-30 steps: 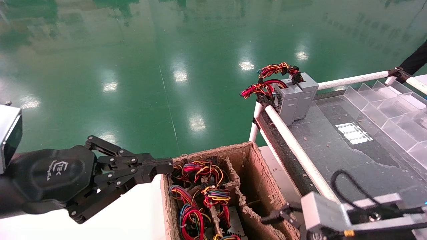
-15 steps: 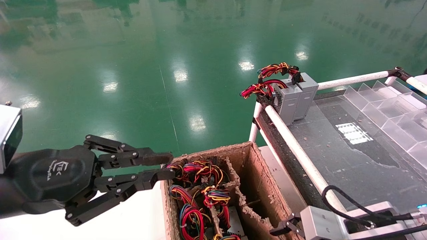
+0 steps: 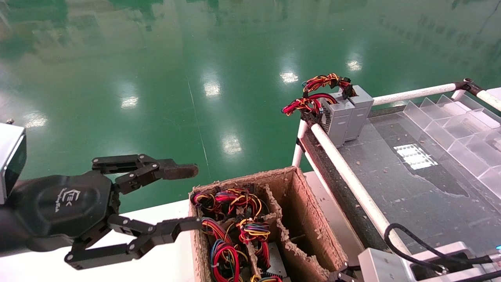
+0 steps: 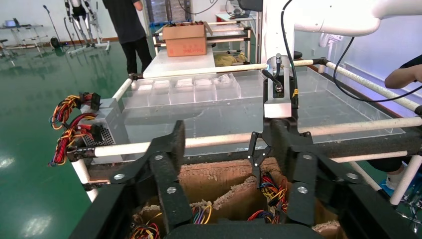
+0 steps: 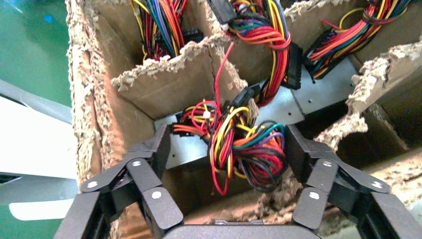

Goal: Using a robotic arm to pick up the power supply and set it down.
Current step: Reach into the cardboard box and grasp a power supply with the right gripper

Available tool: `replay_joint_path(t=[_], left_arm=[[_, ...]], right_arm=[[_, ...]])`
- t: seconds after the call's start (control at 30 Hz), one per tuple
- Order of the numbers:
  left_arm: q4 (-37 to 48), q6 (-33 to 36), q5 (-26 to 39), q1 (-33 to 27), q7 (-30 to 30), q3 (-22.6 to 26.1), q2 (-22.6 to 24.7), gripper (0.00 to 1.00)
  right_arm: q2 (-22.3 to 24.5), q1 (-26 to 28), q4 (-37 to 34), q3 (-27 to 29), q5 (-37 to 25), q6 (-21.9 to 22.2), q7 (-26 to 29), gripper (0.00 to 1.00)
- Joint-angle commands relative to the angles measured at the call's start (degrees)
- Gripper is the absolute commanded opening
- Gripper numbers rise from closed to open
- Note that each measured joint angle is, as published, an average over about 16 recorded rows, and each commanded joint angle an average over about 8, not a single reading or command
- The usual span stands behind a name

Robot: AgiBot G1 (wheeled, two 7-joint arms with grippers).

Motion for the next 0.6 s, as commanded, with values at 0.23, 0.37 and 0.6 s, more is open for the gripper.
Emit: replay_joint_path(t=[0.23, 0.37, 0.6], left_arm=[[0.0, 0.0, 0.0, 0.0, 0.0, 0.0, 0.0, 1.00], [0.0, 0.0, 0.0, 0.0, 0.0, 0.0, 0.0, 1.00], [0.0, 0.0, 0.0, 0.0, 0.0, 0.0, 0.0, 1.00]], right_arm=[[0.9, 0.7, -0.7, -1.7, 0.6, 0.4, -1.0, 0.00], [1.4, 1.0, -1.0, -2.1, 1.1, 0.4, -1.5, 0.00], [2.4, 1.3, -1.1, -2.9, 2.1, 0.4, -2.1, 0.00]])
